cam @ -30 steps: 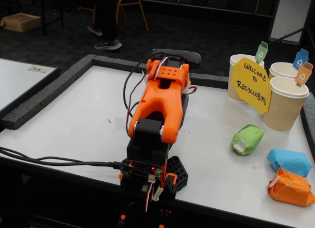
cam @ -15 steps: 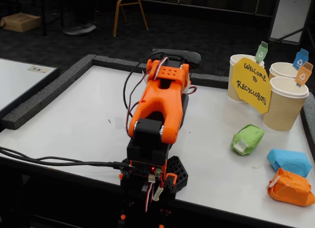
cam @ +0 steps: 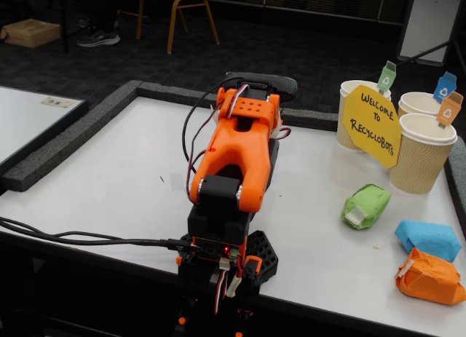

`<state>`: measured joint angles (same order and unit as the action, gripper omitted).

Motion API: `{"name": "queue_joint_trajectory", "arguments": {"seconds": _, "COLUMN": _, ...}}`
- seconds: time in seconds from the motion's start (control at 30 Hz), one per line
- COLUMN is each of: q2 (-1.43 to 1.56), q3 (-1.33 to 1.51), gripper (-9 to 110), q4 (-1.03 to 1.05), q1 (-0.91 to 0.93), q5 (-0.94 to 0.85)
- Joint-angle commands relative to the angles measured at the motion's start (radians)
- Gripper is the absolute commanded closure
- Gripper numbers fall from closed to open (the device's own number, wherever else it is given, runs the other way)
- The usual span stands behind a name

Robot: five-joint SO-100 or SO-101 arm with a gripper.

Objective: Sort rubbish by color.

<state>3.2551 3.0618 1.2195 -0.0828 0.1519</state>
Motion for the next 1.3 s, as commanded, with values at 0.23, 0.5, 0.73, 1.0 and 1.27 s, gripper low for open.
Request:
{"name": "queue_joint_trajectory", "arguments": {"seconds": 0.23, "q2": 0.034, "q3": -0.043, "gripper": 99, "q4": -0.025, "q1": -0.002, "q5": 0.012}}
{"name": "queue_joint_trajectory", "arguments": {"seconds": 0.5, "q2": 0.031, "q3": -0.037, "gripper": 101, "q4": -0.075, "q1": 0.028, "q5": 0.006}}
{"name": "queue_joint_trajectory", "arguments": {"seconds": 0.73, "q2": -0.069, "q3": -0.149, "gripper": 97, "q4": -0.16, "q1": 0.058, "q5": 0.005}}
{"name": "queue_joint_trajectory", "arguments": {"seconds": 1.0, "q2": -0.405, "q3": -0.499, "gripper": 93, "q4": -0.127, "q1": 0.124, "q5": -0.017}}
{"name": "queue_joint_trajectory", "arguments": {"seconds": 1.27, "q2": -0.549, "q3": -0.805, "gripper": 92, "q4": 0.006, "q1": 0.196, "q5": -0.095}}
